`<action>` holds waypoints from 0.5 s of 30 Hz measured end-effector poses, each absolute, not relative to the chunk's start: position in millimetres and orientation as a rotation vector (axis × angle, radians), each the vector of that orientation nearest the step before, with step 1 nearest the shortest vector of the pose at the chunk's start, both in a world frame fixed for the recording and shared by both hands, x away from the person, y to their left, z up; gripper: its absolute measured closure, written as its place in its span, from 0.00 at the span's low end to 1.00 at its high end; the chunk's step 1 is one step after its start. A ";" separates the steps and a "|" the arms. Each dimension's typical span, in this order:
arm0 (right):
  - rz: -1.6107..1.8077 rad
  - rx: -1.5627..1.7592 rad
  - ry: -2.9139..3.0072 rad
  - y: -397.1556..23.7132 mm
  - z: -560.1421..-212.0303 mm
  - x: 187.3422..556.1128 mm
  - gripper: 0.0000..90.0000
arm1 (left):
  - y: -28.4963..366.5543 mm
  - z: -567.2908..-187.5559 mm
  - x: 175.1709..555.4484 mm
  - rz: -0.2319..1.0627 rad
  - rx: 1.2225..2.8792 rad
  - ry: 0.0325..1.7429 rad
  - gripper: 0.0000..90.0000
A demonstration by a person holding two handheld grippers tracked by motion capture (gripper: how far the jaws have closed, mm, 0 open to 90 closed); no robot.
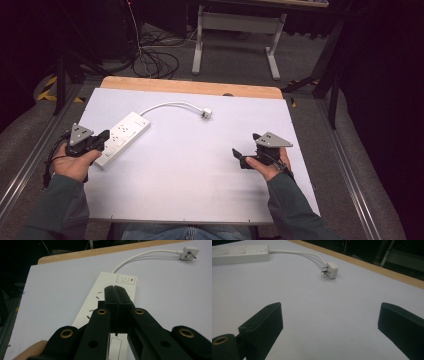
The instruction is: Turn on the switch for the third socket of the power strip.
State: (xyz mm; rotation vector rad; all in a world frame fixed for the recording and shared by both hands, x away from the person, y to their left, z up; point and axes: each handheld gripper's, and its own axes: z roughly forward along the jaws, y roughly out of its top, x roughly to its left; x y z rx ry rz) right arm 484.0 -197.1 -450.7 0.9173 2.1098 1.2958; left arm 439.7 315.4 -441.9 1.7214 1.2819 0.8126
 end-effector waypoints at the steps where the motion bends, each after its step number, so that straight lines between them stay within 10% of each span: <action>1: 1.295 0.917 2.109 -197.1 -450.7 484.1 0.07 | 315.1 -441.6 439.0 0.818 1.719 1.280 1.00; 15: 1.297 0.917 2.108 -197.0 -450.8 484.6 0.07 | 320.9 -427.5 421.9 0.875 1.562 1.236 1.00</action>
